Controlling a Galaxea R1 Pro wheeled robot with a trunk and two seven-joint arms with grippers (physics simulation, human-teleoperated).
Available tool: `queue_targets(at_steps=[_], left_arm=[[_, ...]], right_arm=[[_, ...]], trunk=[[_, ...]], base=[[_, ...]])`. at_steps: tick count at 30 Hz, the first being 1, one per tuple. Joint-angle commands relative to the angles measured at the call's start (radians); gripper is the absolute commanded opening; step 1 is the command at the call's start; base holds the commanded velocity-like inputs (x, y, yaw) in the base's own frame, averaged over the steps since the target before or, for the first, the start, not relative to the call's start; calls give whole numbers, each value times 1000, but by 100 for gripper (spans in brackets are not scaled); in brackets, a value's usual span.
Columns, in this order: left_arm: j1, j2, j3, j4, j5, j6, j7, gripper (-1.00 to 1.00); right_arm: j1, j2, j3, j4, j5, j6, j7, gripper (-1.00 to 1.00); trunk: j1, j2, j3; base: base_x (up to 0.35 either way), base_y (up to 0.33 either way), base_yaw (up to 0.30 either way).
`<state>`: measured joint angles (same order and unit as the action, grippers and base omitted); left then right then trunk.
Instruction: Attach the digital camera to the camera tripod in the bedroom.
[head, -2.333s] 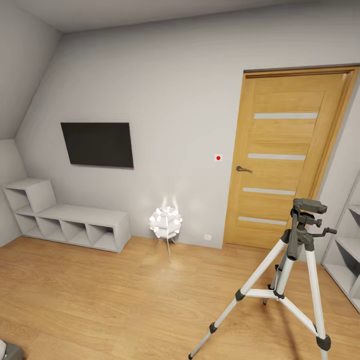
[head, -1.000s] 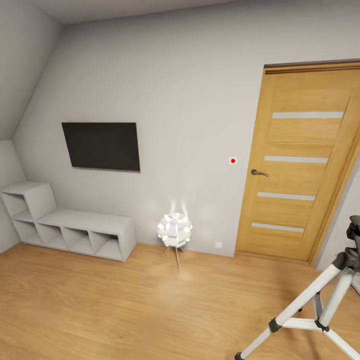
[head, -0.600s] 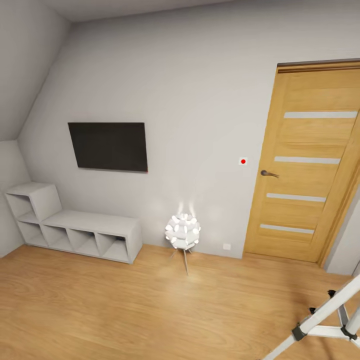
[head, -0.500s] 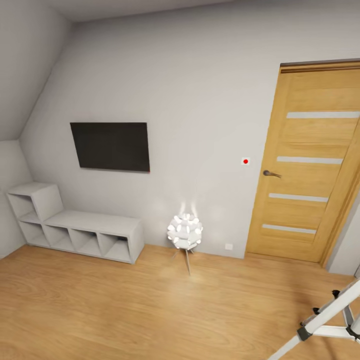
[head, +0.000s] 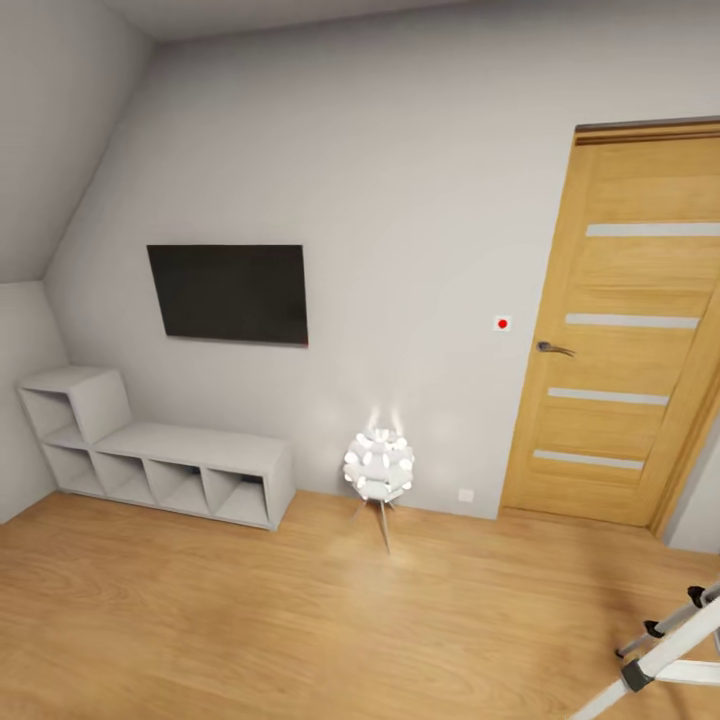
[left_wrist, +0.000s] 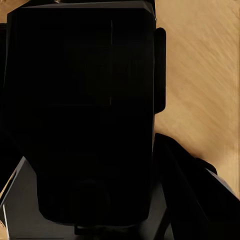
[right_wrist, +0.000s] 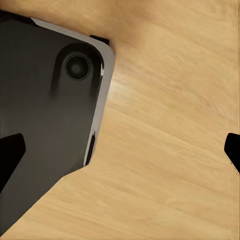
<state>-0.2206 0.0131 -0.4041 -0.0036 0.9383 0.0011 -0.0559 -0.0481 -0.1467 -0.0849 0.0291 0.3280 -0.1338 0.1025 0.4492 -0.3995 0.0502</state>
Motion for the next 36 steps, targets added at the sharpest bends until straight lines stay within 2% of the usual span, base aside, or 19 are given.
queue_targets(at_steps=[1,19,26,36], left_arm=[[0,0,-9,1,8,1,-4,-100],[0,1,-9,1,10,-2,-4,-100],[0,-1,-9,1,9,-8,-4,-100],[0,-4,-10,1,8,-9,-4,-100]], right_arm=[[-1,-1,-9,3,7,-6,2,100],[-1,-1,-9,3,5,-7,0,100],[-1,-1,-9,3,1,-15,0,100],[-1,-1,-10,3,-1,-13,0,100]], trunk=[[1,-1,0],[1,-1,0],[1,-1,0],[1,-1,0]], base=[[283,4,0],[320,4,0],[321,132,-5],[272,245,-236]])
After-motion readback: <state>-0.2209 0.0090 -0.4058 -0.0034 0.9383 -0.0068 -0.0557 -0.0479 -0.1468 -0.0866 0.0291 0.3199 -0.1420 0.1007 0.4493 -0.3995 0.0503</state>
